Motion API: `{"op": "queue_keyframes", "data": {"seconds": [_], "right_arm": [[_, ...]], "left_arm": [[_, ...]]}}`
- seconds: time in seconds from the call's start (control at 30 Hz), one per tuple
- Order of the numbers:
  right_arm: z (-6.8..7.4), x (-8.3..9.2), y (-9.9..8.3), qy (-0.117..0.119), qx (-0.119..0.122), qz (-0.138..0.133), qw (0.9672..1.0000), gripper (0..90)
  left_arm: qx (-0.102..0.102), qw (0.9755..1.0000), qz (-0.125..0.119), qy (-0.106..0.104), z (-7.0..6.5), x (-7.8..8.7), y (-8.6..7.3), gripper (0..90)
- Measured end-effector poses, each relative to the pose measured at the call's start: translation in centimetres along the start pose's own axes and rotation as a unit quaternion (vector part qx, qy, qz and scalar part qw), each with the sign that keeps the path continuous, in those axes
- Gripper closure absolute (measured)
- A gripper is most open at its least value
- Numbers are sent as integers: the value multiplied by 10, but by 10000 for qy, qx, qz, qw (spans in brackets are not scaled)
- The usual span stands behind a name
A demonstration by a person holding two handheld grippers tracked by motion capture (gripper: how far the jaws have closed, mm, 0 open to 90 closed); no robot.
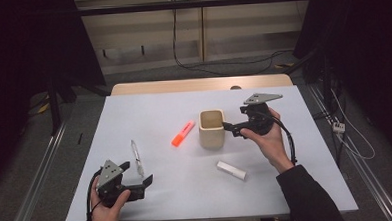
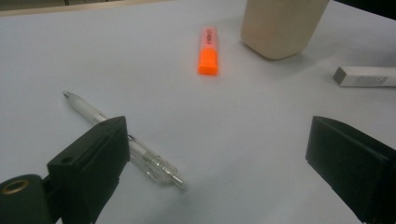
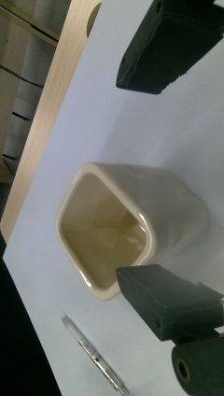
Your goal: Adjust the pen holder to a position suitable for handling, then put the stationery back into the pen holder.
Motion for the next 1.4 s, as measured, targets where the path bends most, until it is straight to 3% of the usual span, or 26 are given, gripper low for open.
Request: {"op": "queue_keyframes", "data": {"seconds": [0.4,0.63,0.9,1.13,1.2,1.4], "right_arm": [[1,9,-18,-32,-15,148,9999,95],[6,17,-29,-7,59,396,9992,103],[8,23,-43,76,-1,532,9986,98],[15,32,-53,58,88,667,9977,102],[15,35,-60,-68,140,783,9968,123],[20,40,-79,-15,83,1111,9938,122]], "left_arm": [[-33,10000,-4,-24,-2,-1,1,62],[-71,10000,-26,-7,-3,2,1,65],[10,10000,-51,-27,-1,1,1,64],[-77,10000,-29,-14,-4,1,2,64],[-87,10000,-18,-10,-4,2,2,64],[-134,9999,7,-2,-7,1,2,65]]}}
Point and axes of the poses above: each handheld gripper's, and its own axes: x roughly backward along the jaws, y roughly out of its top, z roughly to its left, the point moved 6 cm from there along -x, roughly forward along the jaws, and after that the axes turned 4 degrees about y, right-handed, at the moved point
